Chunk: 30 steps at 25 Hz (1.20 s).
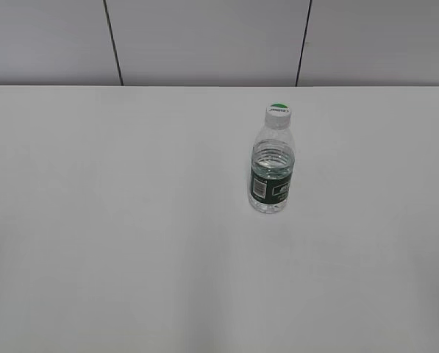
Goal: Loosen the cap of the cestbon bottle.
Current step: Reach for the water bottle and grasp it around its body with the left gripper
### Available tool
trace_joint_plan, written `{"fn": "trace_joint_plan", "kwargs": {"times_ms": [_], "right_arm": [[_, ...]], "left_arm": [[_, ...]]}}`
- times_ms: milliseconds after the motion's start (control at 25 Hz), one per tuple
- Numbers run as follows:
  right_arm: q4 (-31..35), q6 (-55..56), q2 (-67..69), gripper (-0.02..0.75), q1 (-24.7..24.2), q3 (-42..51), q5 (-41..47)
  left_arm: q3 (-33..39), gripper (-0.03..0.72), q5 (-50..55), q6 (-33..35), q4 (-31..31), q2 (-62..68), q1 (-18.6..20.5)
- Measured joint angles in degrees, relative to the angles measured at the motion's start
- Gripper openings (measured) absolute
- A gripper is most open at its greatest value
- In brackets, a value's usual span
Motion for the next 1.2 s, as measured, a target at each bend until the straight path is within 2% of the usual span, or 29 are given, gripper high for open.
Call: {"fn": "trace_joint_plan", "kwargs": {"times_ms": [120, 360, 680, 840, 1200], "right_arm": [[0.0, 0.0, 0.0, 0.516, 0.0, 0.0, 0.0], [0.0, 0.0, 0.0, 0.516, 0.0, 0.0, 0.0], [0.0, 0.0, 0.0, 0.516, 0.0, 0.0, 0.0], [0.0, 0.0, 0.0, 0.516, 0.0, 0.0, 0.0], [0.0, 0.0, 0.0, 0.516, 0.0, 0.0, 0.0]], "left_arm": [[0.0, 0.511, -2.82, 0.56, -3.58, 4.46, 0.0], [-0.02, 0.516, -11.29, 8.71, -12.61, 13.52, -0.05], [0.94, 0.517, -28.03, 16.07, -19.12, 22.58, -0.42], [1.98, 0.517, -34.93, 19.48, -20.01, 27.21, -2.66], [2.52, 0.517, -48.98, 20.58, -19.59, 45.04, -8.36]]}}
